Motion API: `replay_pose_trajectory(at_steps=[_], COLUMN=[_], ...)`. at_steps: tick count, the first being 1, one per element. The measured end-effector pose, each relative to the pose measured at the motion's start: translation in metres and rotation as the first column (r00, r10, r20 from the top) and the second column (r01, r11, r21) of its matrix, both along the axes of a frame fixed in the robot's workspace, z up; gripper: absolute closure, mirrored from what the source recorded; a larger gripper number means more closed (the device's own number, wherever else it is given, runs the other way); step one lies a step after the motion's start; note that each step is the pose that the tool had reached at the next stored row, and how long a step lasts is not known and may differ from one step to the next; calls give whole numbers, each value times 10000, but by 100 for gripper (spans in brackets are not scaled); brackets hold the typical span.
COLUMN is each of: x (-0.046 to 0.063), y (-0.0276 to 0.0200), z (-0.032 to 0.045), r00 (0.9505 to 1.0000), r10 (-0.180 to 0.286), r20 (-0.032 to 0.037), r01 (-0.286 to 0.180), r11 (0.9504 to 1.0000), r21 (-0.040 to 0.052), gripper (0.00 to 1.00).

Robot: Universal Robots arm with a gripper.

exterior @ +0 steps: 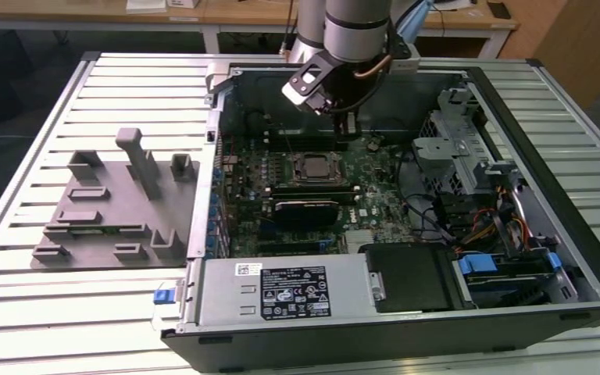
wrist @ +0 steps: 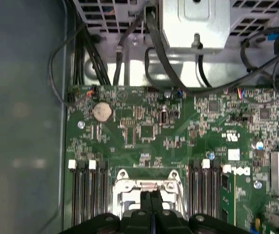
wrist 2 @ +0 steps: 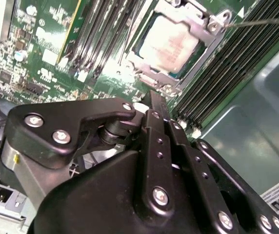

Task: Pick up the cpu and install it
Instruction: 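Close the cpu cover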

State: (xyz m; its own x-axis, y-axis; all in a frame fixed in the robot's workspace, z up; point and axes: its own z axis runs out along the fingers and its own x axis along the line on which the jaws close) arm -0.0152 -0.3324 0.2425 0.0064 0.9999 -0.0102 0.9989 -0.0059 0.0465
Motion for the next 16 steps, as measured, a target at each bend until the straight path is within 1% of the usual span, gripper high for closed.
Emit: replay_pose_trajectory(at_steps=[7, 16], x=[-80, -210], y=[-8, -49], z=[-46, -114], r00=[10000, 10000], r10=[0, 0], r20=[-1, 0], r01=[0, 0], r11=[10000, 10000], r21=[-2, 0], gripper=[89, 89])
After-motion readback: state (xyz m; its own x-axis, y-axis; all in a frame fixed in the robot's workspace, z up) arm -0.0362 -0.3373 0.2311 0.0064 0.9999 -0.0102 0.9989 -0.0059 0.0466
